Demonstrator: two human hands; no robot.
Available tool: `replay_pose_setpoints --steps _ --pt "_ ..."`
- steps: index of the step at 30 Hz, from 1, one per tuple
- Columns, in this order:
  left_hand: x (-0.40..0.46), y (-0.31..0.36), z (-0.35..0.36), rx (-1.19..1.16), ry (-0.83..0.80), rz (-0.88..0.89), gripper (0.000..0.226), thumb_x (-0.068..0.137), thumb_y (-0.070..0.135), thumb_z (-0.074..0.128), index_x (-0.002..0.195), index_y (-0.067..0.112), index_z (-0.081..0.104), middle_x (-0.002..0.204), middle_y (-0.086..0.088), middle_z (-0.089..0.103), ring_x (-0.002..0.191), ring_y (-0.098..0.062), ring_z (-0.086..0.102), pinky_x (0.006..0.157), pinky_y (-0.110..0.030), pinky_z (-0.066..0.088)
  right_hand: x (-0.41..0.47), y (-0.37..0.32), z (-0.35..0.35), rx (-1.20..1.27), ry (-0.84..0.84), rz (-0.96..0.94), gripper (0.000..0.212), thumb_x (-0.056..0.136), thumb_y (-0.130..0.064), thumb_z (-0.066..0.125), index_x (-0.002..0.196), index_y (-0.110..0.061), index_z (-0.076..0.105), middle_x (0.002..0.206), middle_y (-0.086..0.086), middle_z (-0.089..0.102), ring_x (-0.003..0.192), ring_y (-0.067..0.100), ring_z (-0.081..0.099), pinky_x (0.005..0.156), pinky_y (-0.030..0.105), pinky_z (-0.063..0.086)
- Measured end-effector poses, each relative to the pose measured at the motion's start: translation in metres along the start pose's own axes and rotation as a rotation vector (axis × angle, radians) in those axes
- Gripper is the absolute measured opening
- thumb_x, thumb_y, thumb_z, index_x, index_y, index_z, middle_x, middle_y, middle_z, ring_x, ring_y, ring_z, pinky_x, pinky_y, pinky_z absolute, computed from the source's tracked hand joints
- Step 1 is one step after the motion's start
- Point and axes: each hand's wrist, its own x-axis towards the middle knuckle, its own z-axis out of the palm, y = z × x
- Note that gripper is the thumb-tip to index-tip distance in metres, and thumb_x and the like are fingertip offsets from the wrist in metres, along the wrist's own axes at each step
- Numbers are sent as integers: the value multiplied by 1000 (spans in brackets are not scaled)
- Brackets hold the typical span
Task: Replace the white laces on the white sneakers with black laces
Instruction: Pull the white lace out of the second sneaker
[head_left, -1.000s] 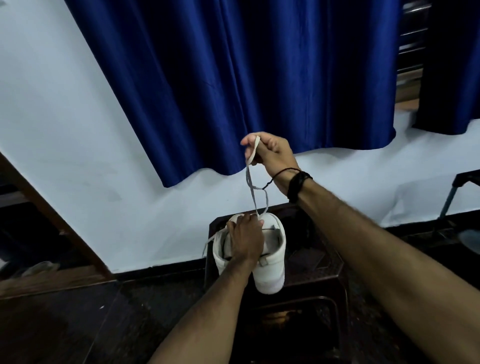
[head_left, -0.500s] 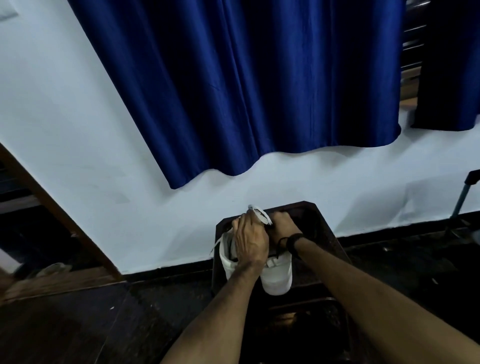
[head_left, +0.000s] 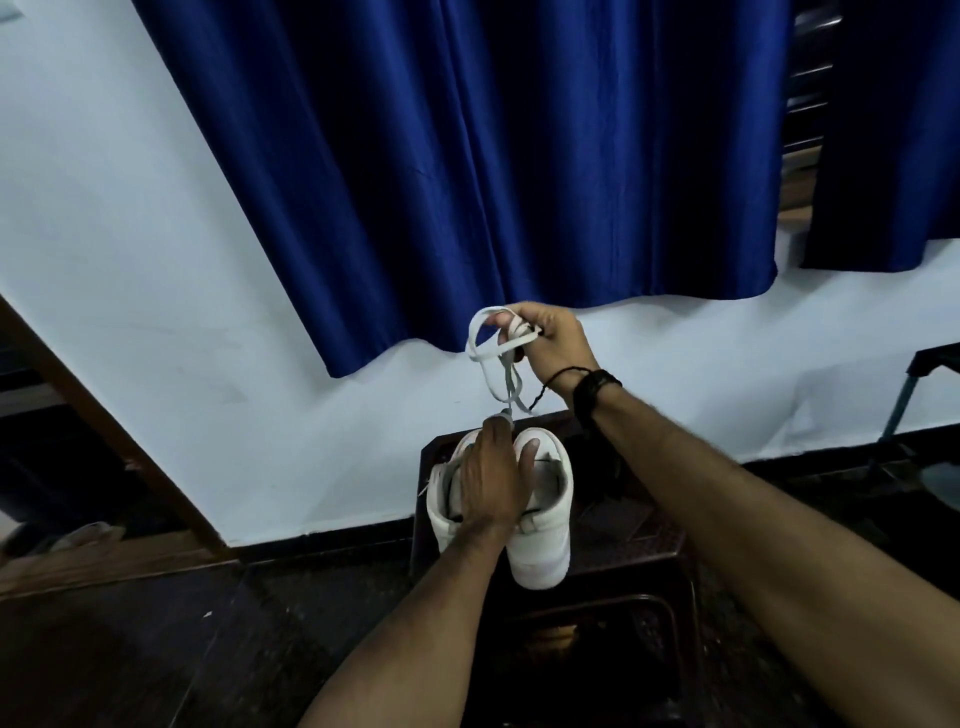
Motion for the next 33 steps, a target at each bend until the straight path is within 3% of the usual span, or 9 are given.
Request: replay_pose_setpoints --steps 6,9,13,18,20,23,26,29,33 --pt "3 -6 -5 -297 -103 -98 30 95 35 48 100 13 69 98 -10 72 97 -29 66 78 -39 52 -12 2 2 -272 -138 122 21 86 -2 60 82 -17 74 64 -1 68 54 8 64 63 21 53" --pt "22 -8 -34 -764 -206 -338 28 81 21 49 92 13 73 89 -8 75 85 -24 69 75 -38 56 -18 -3 1 -340 -165 192 24 85 2 57 83 -14 75 61 0 68 51 5 64 57 15 51" --pt "53 -4 -103 -1199 -358 -731 33 93 22 41 89 6 70 83 -17 72 69 -30 68 62 -32 56 -15 -29 19 -438 -199 166 15 83 -9 63 84 -14 77 77 10 74 78 22 71 80 36 58" --pt "49 -23 -173 -1686 -593 -728 90 87 78 27 117 3 65 110 -29 66 92 -42 68 92 -50 50 -15 -79 57 -543 -177 80 18 81 -10 61 86 -16 77 76 8 72 80 19 66 77 28 53" --pt "49 -35 -191 -1679 -572 -698 102 73 92 27 115 8 66 100 -22 67 78 -34 67 75 -40 51 -20 -93 69 -577 -196 45 20 83 -10 62 95 -17 77 77 4 68 79 15 61 69 22 46" --pt "50 -43 -221 -1337 -542 -586 56 87 71 48 96 18 65 68 -3 56 47 -11 40 51 -24 24 -28 -100 86 -596 -289 20 20 83 -13 66 100 -20 76 84 2 70 82 12 62 67 19 42" --pt "51 -56 -240 -1004 -458 -567 25 98 38 57 91 16 67 55 3 39 46 -8 20 45 -22 17 -42 -93 99 -328 -372 133 19 84 -16 62 98 -20 75 81 -4 65 83 11 55 70 22 42" --pt "49 -63 -258 -960 -387 -579 27 98 29 55 78 14 65 56 2 36 43 -7 21 42 -20 17 -63 -78 105 106 -462 300 31 88 -13 57 117 -21 66 103 -8 67 102 10 53 83 31 38" --pt "46 -71 -267 -1028 -415 -576 31 100 30 54 74 14 60 53 4 46 37 -5 26 39 -19 23 -94 -44 122 328 -680 432 60 79 -18 63 137 -26 48 128 -5 63 119 11 53 90 35 35"
